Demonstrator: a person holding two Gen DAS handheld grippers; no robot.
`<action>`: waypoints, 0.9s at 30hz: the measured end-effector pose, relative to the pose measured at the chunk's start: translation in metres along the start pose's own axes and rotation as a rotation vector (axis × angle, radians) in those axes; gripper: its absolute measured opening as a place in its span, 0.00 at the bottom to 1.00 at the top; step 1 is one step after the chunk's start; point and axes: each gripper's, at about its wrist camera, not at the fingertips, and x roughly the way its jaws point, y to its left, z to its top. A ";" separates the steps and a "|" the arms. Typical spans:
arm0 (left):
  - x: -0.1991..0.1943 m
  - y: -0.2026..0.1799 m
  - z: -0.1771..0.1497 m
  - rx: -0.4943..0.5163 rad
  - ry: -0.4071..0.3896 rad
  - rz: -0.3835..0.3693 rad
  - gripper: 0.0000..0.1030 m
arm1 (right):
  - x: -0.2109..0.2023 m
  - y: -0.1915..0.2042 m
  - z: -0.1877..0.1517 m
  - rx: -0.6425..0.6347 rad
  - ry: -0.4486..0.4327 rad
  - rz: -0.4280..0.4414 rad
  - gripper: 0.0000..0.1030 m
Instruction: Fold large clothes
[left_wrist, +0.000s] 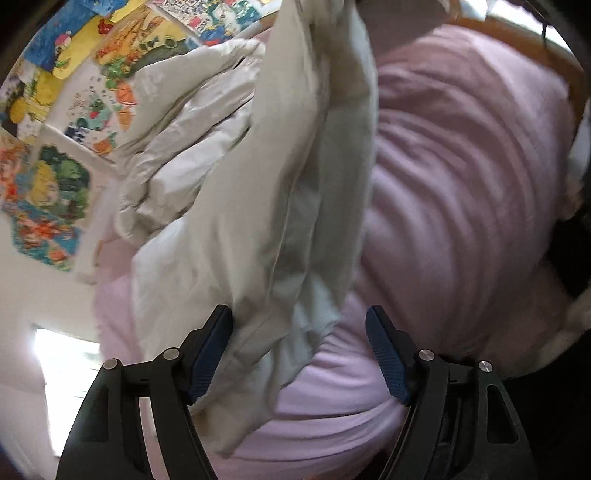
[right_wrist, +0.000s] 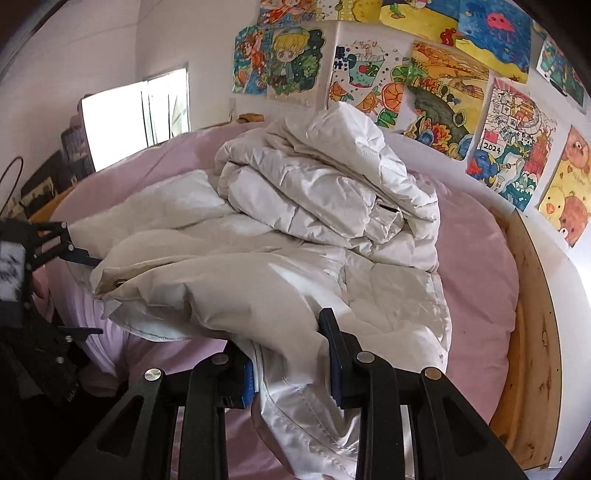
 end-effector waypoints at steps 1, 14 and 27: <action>0.006 0.001 -0.002 0.008 0.025 0.056 0.68 | 0.000 -0.001 0.000 0.003 -0.002 0.000 0.28; 0.028 -0.010 -0.017 0.061 0.066 0.248 0.71 | -0.007 -0.014 0.008 0.084 -0.026 0.029 0.28; -0.008 0.062 -0.018 -0.167 0.044 0.261 0.25 | -0.006 -0.006 -0.005 -0.020 0.007 -0.018 0.28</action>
